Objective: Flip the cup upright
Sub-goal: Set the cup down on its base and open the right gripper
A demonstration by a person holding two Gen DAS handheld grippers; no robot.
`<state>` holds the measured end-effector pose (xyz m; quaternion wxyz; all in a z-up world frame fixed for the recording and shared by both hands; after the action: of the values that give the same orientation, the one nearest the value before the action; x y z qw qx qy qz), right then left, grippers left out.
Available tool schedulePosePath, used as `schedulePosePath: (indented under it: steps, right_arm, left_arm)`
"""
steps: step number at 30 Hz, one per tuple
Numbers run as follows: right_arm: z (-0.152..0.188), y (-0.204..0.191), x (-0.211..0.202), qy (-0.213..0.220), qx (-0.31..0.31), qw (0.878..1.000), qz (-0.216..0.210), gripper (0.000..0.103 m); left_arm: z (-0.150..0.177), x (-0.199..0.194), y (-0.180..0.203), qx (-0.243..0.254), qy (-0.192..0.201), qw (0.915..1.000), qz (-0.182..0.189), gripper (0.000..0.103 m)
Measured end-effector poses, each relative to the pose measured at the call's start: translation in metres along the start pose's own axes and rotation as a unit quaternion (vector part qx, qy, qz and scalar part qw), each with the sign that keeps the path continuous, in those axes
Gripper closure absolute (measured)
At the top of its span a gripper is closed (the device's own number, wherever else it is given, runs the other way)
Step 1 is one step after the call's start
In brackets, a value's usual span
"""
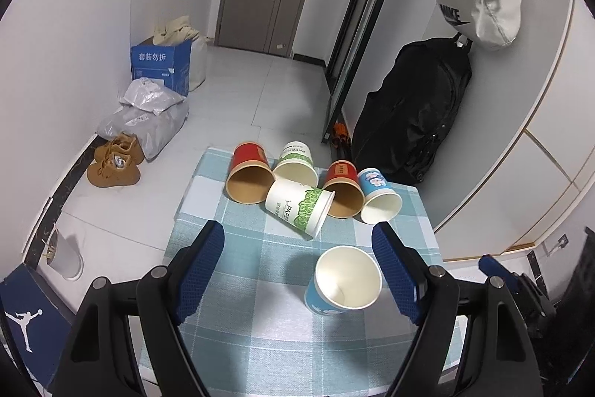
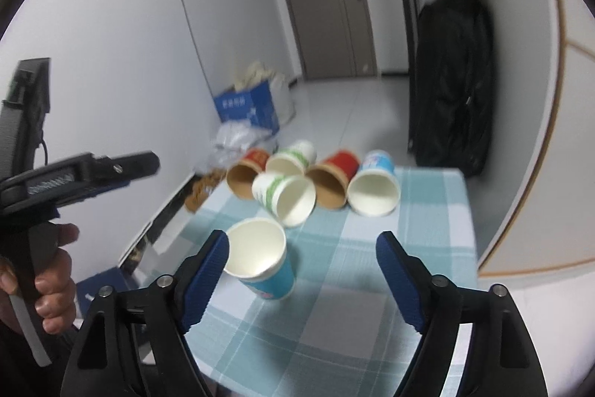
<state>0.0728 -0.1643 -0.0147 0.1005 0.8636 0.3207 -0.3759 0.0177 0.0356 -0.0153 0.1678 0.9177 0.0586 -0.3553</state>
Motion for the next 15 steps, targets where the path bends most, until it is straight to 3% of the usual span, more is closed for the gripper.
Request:
schedulePosePath:
  steps: [7,15]
  right_arm:
    - [0.011,-0.006,-0.02,0.062,0.0,0.998,0.007,0.02]
    - [0.025,0.004,-0.025,0.061,0.018,0.998,0.015,0.018]
  left_arm:
    - [0.011,-0.006,0.015,0.031,0.012,0.9994,-0.004,0.025]
    - [0.02,-0.011,0.026,0.051,0.017,0.9985,-0.004,0.025]
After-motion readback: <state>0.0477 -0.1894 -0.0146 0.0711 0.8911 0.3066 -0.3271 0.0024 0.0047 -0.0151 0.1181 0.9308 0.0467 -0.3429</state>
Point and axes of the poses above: each gripper's, at about its wrist camera, not at the fingertips, and x roughly the way its jaws point, y to its right, z to its underside, the point moved 2 cm from there along x, roughly the way its jaws point, and after that the axes turned 2 degrees about -y, right-handed, at the moved point
